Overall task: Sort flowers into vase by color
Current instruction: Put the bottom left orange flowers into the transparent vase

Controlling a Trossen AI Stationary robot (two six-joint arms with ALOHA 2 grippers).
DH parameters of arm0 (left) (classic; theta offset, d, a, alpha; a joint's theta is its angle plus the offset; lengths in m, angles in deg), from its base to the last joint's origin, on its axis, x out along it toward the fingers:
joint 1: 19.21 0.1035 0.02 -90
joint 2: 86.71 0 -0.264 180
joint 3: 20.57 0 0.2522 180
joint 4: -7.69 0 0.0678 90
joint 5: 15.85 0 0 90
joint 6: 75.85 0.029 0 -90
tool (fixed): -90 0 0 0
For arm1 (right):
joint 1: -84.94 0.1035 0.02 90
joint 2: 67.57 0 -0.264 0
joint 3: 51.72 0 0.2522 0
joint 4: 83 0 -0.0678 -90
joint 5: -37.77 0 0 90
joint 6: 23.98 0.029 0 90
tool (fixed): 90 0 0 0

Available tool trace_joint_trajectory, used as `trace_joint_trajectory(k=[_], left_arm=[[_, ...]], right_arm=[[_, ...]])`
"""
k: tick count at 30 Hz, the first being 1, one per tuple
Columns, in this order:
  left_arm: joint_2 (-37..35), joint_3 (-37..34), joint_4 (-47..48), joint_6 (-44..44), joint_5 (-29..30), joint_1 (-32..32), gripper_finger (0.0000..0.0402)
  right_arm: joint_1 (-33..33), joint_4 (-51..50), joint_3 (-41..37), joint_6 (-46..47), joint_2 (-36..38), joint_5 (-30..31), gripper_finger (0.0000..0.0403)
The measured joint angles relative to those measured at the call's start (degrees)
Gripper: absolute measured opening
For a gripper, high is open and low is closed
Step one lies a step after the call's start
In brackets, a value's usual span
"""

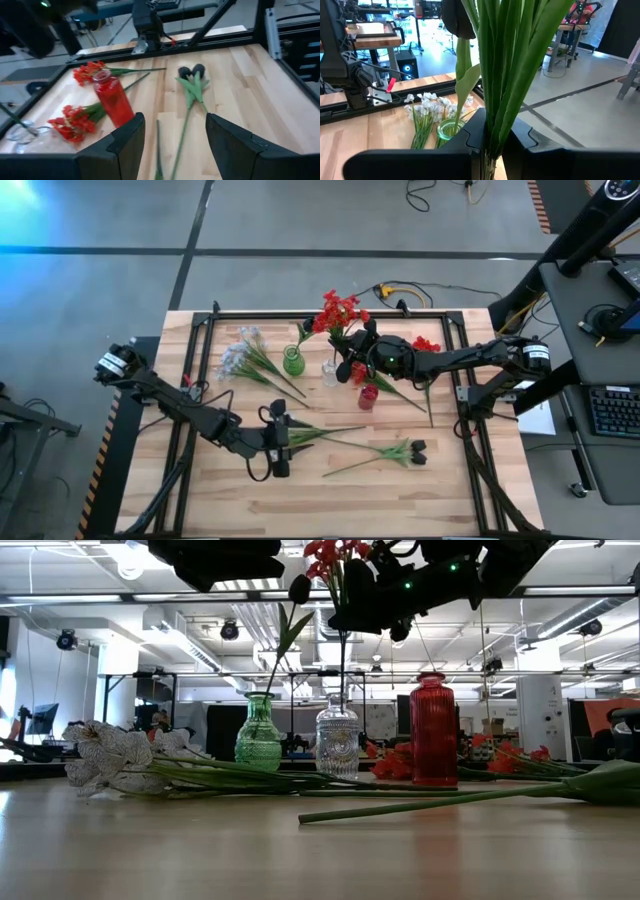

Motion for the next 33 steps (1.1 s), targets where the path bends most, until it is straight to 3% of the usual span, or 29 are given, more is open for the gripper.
trace_joint_trajectory(k=[12, 18, 33], left_arm=[[-4.7, 0.0, 3.4, 9.1, 12.1, 0.0, 0.0192], [-8.3, -1.4, 6.3, 9.1, 10.0, 0.0, 0.0192], [-14.3, -7.0, 1.6, 9.0, 9.8, 0.0, 0.0192]], right_arm=[[0.0, 0.0, 0.0, 2.4, 0.0, 0.0, 0.0034], [0.0, 0.4, 0.0, 3.1, 0.0, 1.7, 0.0034], [0.0, 6.3, -1.5, 3.0, 0.0, 3.0, 0.0034]])
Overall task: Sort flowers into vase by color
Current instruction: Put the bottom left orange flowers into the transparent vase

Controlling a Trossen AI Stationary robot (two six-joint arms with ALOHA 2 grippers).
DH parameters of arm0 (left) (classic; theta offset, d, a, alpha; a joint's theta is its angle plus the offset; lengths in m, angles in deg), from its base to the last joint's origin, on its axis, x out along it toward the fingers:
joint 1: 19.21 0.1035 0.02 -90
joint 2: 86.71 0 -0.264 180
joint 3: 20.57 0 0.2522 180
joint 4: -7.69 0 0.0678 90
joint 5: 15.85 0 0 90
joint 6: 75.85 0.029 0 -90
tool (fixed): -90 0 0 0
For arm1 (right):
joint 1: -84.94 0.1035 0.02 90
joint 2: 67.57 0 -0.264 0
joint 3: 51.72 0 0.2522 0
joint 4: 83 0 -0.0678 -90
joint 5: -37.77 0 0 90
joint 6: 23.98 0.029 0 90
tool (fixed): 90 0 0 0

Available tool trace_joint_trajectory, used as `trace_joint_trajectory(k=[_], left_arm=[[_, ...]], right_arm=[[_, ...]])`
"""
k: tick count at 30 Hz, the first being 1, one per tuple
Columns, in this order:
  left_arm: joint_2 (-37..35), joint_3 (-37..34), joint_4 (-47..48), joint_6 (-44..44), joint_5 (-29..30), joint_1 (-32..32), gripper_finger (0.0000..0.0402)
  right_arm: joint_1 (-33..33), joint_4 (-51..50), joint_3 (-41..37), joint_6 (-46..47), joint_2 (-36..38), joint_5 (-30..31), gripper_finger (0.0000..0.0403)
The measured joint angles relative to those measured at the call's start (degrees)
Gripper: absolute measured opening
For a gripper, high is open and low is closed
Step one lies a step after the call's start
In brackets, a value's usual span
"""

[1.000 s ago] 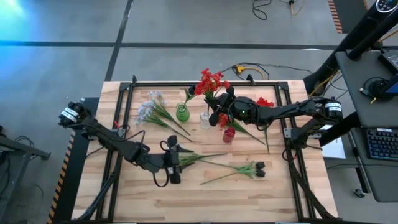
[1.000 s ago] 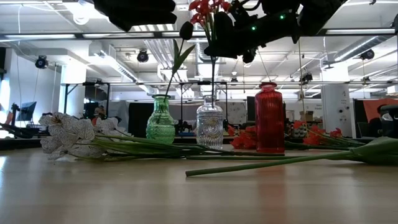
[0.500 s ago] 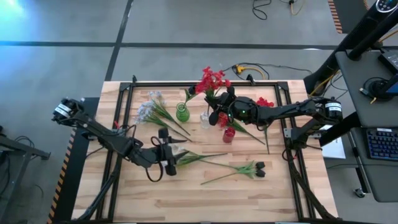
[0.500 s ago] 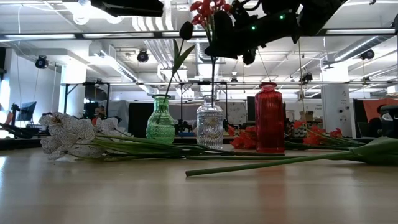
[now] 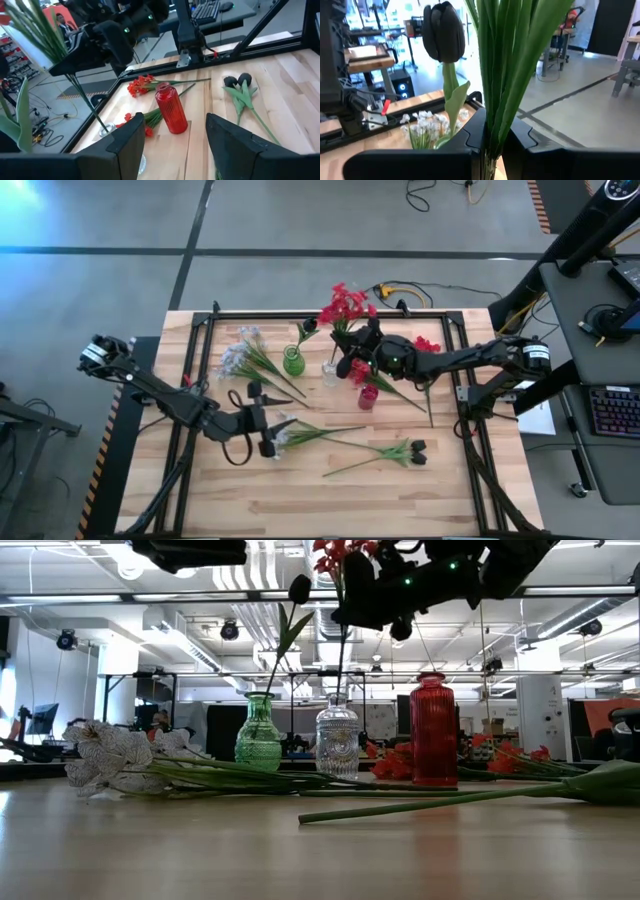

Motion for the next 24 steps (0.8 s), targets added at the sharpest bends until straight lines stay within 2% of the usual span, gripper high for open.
trace_joint_trajectory(k=[5, 24], left_arm=[[-0.5, -0.8, 0.0, -0.5, 0.0, 0.0, 0.0192], [-0.4, -0.9, 0.0, -1.1, 0.7, 0.0, 0.0192]], right_arm=[[0.0, 6.2, -3.4, -0.7, 0.0, 0.0, 0.0034], [0.0, 1.8, -3.7, 0.1, 0.0, -0.7, 0.0034]])
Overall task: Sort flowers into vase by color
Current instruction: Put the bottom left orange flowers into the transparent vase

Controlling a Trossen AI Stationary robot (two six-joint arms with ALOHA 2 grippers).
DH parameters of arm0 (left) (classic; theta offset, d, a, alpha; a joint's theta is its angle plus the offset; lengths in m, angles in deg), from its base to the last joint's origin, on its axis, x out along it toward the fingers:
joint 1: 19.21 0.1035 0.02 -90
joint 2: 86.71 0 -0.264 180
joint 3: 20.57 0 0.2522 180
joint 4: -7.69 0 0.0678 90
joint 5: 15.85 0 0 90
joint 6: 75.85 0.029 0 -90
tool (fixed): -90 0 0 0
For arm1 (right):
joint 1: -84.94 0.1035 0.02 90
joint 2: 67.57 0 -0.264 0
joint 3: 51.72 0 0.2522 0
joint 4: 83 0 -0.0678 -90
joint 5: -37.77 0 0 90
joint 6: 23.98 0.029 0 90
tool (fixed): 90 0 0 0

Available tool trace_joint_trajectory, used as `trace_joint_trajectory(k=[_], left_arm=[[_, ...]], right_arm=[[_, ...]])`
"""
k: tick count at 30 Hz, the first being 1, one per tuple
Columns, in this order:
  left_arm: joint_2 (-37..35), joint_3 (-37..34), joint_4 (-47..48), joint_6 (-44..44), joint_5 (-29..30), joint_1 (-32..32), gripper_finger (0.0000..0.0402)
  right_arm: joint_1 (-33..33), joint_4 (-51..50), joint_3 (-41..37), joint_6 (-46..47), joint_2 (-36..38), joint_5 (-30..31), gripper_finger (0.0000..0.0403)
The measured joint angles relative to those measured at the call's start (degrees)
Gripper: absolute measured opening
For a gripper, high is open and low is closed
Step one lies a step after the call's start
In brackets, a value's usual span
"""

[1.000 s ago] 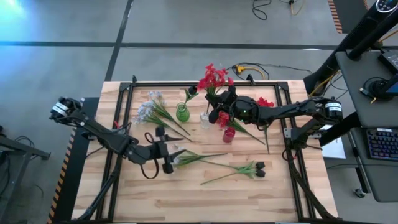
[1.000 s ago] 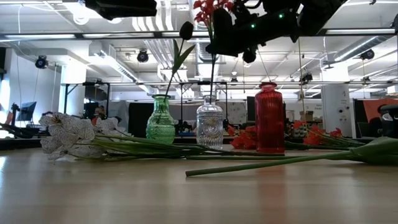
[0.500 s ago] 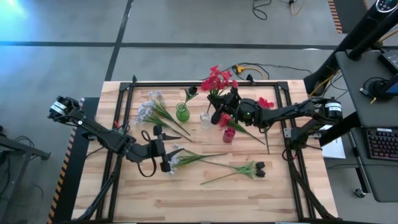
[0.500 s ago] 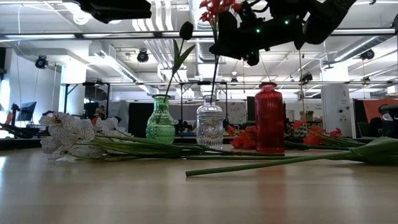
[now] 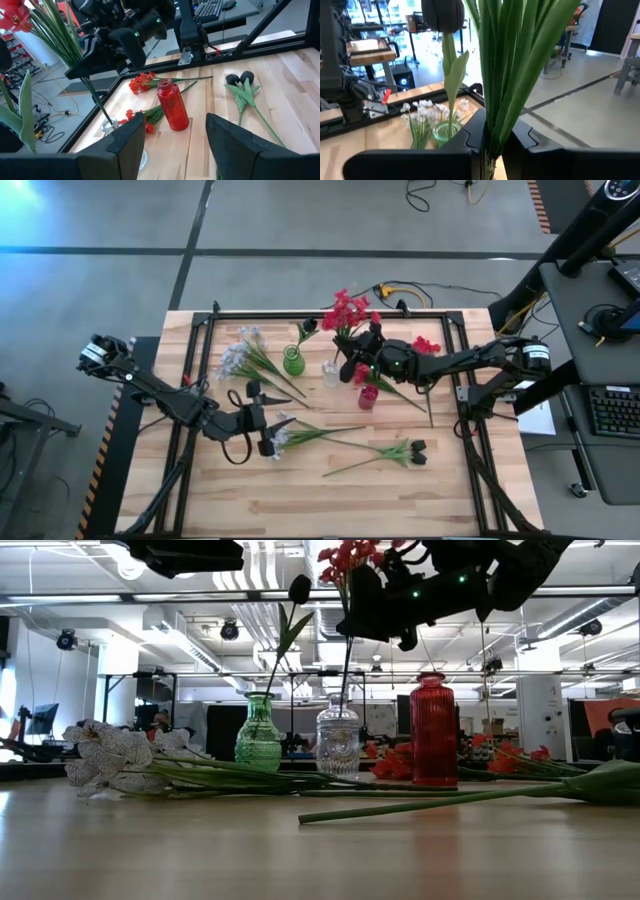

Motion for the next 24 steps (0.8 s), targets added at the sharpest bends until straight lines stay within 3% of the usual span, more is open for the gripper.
trace_joint_trajectory(k=[24], left_arm=[[0.0, 0.0, 0.0, 0.0, 0.0, 0.0, 0.0192]], right_arm=[[0.0, -0.6, 0.0, 0.1, 0.0, 0.1, 0.0034]])
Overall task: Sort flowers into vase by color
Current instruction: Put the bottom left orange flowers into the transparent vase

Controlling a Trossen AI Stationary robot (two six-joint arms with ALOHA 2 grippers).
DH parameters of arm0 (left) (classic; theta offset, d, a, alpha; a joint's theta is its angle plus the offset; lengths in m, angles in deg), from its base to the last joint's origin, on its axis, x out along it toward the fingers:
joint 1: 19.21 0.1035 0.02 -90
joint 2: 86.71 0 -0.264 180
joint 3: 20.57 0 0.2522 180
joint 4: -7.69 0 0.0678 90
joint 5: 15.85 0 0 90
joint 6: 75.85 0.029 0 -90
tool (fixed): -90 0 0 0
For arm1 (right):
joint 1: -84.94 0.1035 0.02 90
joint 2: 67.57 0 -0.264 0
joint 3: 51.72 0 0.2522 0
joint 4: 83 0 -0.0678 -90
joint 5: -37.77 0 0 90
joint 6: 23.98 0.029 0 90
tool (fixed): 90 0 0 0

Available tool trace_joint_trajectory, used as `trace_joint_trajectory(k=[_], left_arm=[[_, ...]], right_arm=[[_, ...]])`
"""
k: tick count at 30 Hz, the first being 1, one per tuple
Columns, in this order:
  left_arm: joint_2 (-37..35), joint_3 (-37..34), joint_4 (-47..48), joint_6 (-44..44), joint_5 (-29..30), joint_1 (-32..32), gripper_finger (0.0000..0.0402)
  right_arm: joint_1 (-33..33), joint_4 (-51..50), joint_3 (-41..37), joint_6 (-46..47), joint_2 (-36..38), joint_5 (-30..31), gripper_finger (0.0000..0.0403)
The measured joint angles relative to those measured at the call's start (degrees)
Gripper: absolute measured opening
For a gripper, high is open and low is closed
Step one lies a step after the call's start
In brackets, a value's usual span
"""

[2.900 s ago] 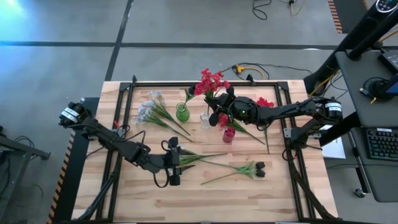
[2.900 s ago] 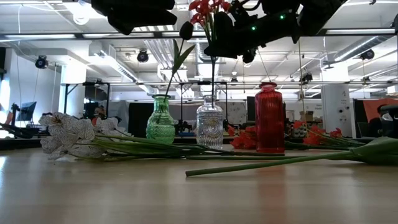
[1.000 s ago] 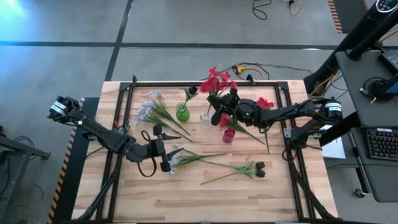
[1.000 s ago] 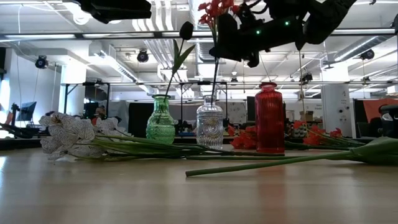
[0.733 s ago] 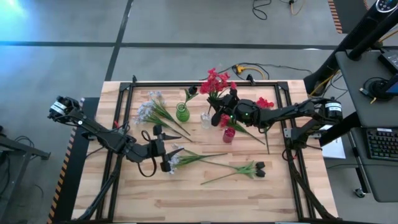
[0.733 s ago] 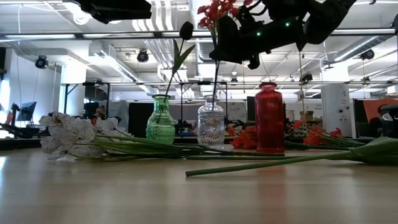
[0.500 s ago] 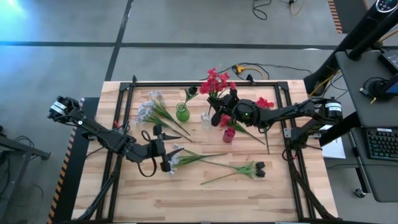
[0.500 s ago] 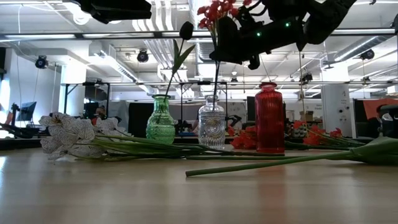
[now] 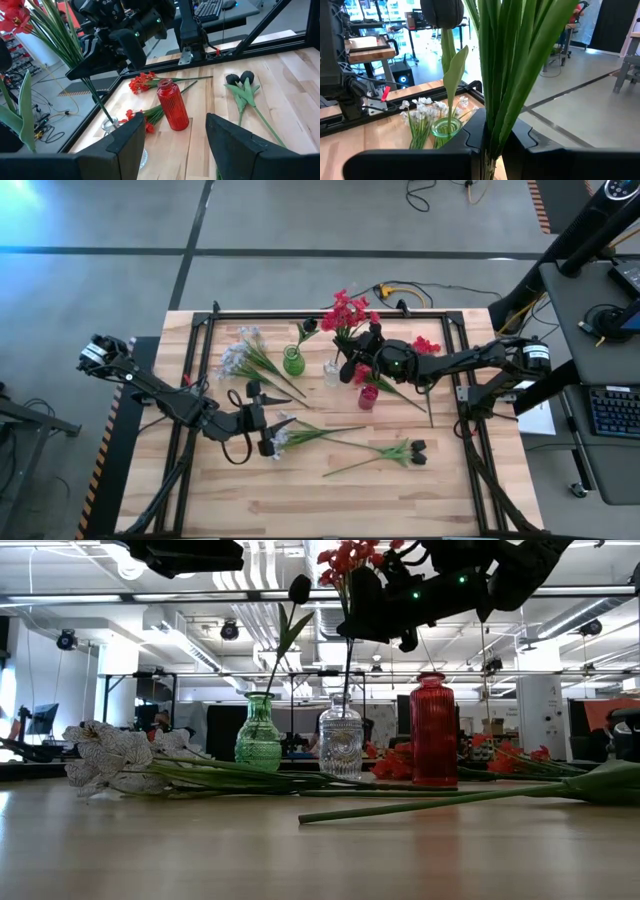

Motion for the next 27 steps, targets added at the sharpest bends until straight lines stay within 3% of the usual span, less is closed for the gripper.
trace_joint_trajectory(k=[27], left_arm=[[0.0, 0.0, 0.1, 0.0, 0.0, 0.0, 0.0192]], right_arm=[[0.0, 0.0, 0.0, -1.2, 0.0, 0.0, 0.0034]])
